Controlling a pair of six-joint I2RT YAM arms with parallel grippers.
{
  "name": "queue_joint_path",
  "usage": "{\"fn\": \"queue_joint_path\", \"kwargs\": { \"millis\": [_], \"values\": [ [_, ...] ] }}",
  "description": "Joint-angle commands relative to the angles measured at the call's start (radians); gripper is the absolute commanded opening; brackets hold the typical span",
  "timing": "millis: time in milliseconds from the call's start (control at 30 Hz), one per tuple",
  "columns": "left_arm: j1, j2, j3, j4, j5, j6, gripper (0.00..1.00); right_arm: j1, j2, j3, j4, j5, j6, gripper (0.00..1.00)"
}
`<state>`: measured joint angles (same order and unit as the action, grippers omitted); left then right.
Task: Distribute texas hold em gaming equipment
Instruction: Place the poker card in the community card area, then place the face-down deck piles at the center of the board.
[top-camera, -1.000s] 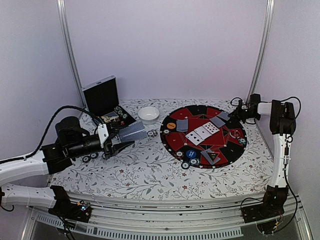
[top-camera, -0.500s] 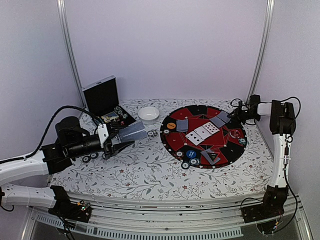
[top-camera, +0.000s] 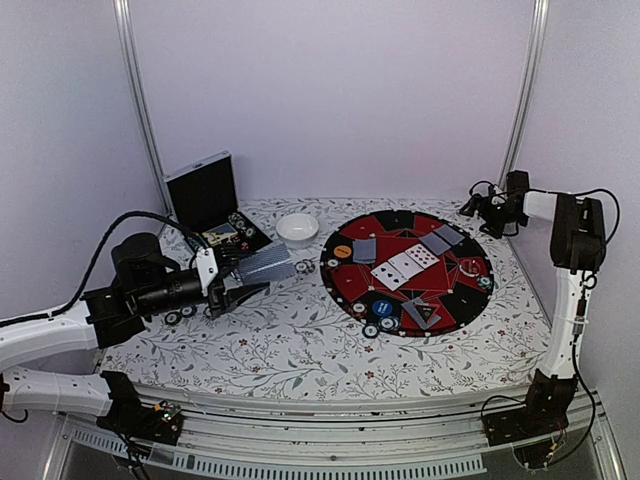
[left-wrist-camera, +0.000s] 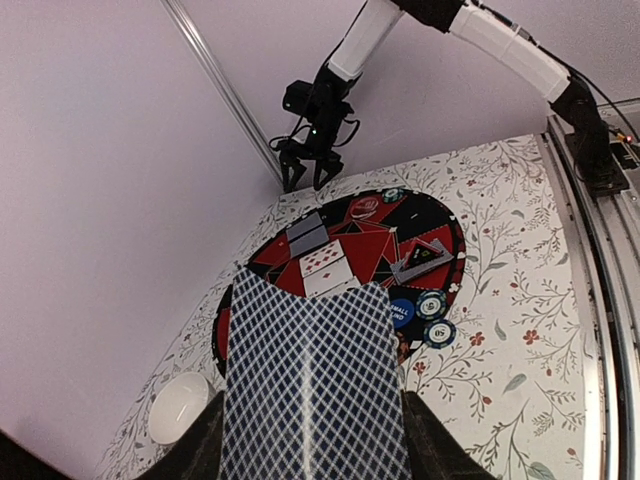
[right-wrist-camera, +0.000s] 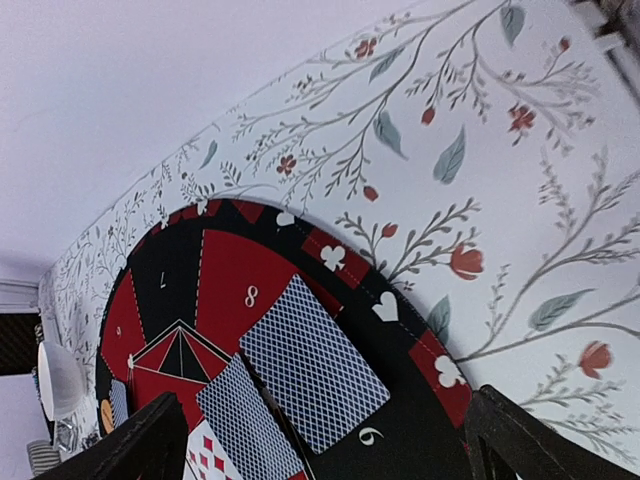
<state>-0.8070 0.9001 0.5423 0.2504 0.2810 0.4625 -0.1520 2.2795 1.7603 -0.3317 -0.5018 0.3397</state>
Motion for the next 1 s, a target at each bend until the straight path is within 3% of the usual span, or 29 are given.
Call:
{"fn": "queue_joint_path", "kwargs": {
  "millis": [0, 167, 333, 600, 733, 967],
  "values": [
    [-0.016, 0.032, 0.003, 0.043, 0.027, -0.034, 0.49, 0.007, -0.161, -0.032, -0.044, 0.206, -0.058, 0.99],
    [-0.021, 0.130, 0.010, 0.070, 0.069, -0.109, 0.48, 0.096, -0.361, -0.119, -0.038, 0.377, -0.139, 0.99],
    [-0.058, 0.225, 0.007, 0.139, 0.075, -0.237, 0.47, 0.206, -0.599, -0.319, 0.036, 0.430, -0.175, 0.99],
    [-0.137, 0.379, -0.140, 0.411, -0.221, -0.526, 0.51, 0.292, -0.911, -0.586, 0.121, 0.335, -0.106, 0.99],
    [-0.136, 0.511, -0.153, 0.469, -0.246, -0.528, 0.52, 0.319, -0.980, -0.618, 0.092, 0.302, -0.106, 0.99],
    [-0.136, 0.684, -0.179, 0.623, -0.173, -0.513, 0.57, 0.331, -1.071, -0.638, 0.042, 0.309, -0.125, 0.99]
  ]
}}
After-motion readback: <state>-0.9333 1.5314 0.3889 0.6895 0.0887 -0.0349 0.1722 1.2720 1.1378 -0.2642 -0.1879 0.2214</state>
